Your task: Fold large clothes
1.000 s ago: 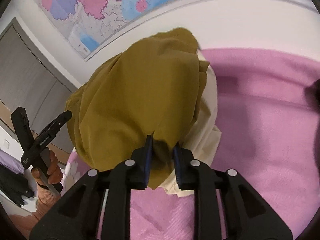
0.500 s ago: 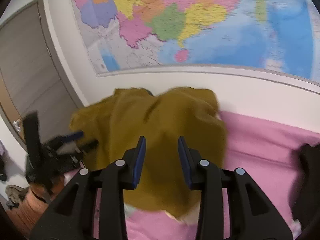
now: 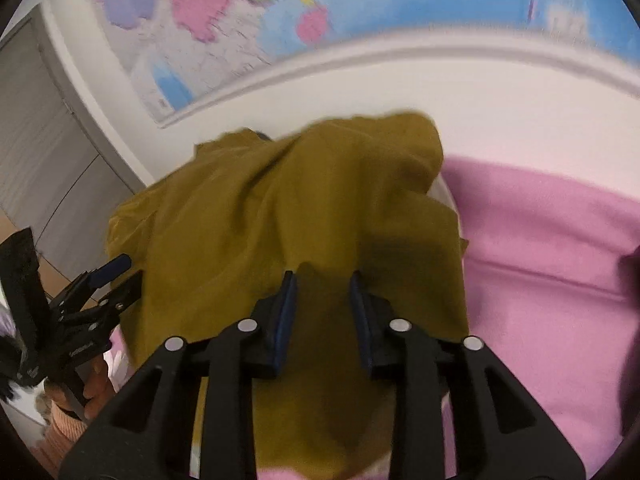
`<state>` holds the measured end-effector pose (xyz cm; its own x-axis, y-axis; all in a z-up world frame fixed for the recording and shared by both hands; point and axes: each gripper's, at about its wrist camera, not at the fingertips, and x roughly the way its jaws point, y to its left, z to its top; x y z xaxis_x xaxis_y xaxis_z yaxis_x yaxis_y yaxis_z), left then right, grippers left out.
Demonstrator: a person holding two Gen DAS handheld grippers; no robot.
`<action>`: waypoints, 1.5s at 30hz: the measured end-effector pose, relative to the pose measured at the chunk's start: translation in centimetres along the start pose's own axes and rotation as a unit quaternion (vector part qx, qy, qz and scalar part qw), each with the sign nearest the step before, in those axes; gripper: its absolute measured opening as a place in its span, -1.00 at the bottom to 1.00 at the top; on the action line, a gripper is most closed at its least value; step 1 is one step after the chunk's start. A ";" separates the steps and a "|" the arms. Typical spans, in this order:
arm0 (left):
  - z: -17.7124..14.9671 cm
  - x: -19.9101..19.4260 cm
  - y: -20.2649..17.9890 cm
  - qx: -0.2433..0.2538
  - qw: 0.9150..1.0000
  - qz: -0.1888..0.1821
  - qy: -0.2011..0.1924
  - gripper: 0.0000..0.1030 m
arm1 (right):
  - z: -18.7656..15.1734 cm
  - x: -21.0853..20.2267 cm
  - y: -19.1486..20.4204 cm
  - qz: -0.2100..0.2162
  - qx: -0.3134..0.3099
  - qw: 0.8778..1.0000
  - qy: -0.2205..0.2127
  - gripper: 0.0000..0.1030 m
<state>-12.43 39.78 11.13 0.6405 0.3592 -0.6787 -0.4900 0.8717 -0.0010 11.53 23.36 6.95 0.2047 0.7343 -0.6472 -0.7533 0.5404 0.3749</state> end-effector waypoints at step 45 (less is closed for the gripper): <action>-7.9 -10.8 -6.1 -0.035 0.997 0.059 -0.023 0.87 | -13.7 -10.1 7.2 -0.043 -0.120 0.989 -0.077 0.90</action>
<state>-21.07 27.91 12.65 0.6013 0.4749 -0.6426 -0.6027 0.7975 0.0254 -4.47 14.22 7.11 0.3537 0.7540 -0.5535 -0.8520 0.5039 0.1419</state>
